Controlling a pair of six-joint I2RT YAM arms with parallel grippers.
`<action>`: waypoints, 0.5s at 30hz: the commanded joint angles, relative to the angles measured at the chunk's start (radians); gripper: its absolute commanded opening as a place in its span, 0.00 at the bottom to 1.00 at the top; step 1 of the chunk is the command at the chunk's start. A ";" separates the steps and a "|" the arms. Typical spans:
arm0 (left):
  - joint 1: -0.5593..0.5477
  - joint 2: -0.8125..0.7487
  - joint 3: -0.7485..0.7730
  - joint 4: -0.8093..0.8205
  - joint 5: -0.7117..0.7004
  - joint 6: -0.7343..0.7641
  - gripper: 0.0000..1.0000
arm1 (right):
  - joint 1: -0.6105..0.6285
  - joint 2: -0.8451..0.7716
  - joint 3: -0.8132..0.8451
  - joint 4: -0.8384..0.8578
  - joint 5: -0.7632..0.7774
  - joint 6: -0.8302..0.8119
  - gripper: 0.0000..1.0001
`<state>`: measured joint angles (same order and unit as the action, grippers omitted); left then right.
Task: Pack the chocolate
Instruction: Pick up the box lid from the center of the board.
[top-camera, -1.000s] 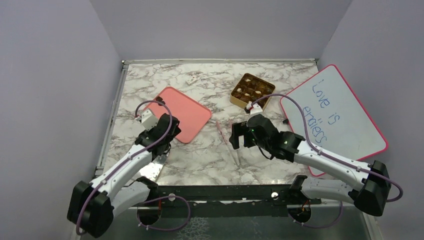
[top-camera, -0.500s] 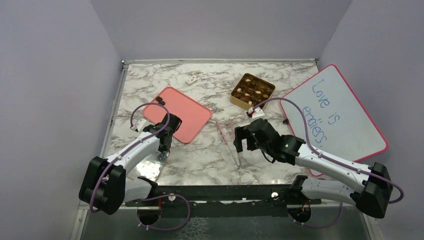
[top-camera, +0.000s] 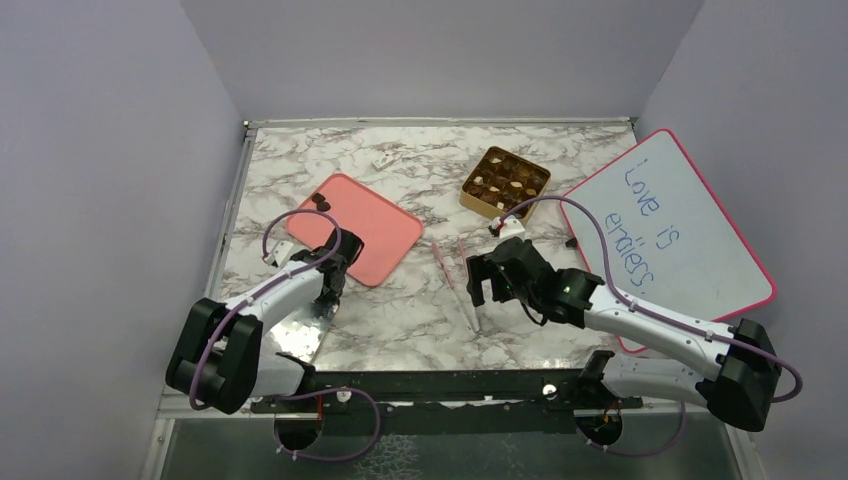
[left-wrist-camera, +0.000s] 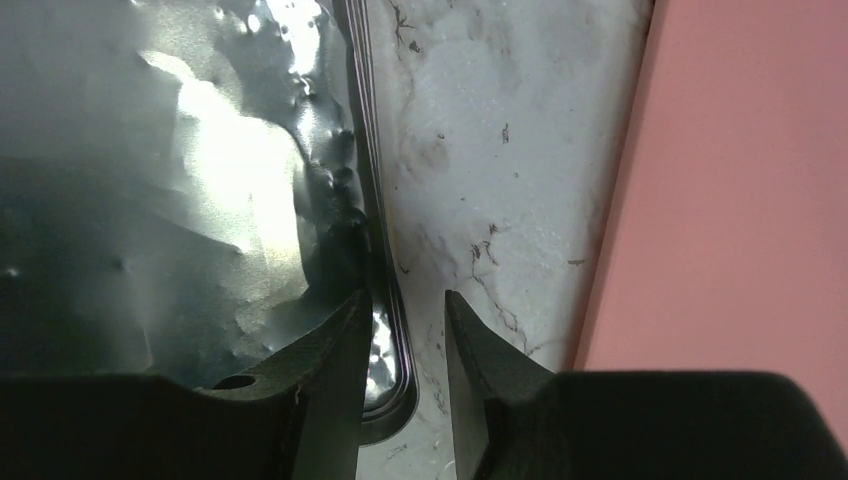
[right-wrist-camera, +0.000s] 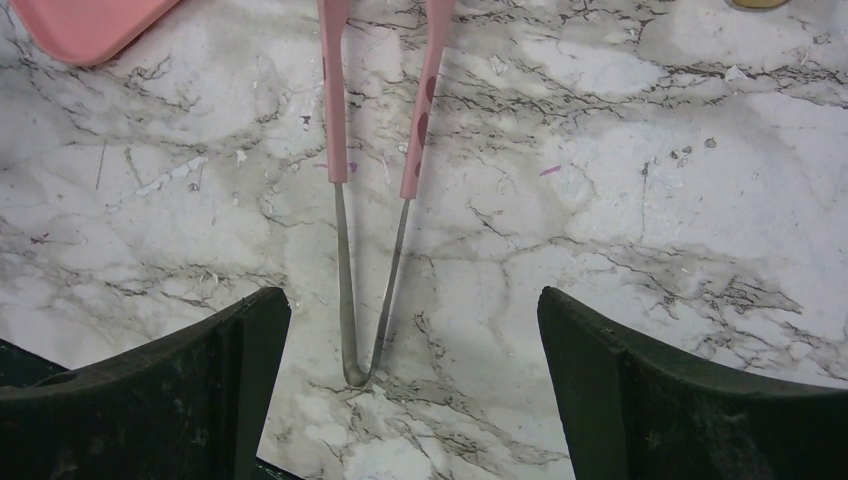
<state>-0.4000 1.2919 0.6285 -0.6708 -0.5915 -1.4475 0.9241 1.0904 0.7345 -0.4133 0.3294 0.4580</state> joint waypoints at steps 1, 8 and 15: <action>0.009 0.040 -0.008 0.014 0.015 -0.036 0.34 | 0.008 0.001 0.009 -0.009 0.043 -0.015 1.00; 0.018 0.097 -0.010 0.006 0.063 -0.106 0.29 | 0.009 -0.003 0.014 0.003 0.041 -0.021 1.00; 0.018 0.128 0.042 -0.016 0.071 -0.035 0.00 | 0.009 -0.053 0.006 0.048 -0.048 -0.080 1.00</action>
<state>-0.3897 1.3773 0.6621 -0.6781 -0.5900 -1.5063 0.9241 1.0824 0.7345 -0.4103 0.3233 0.4168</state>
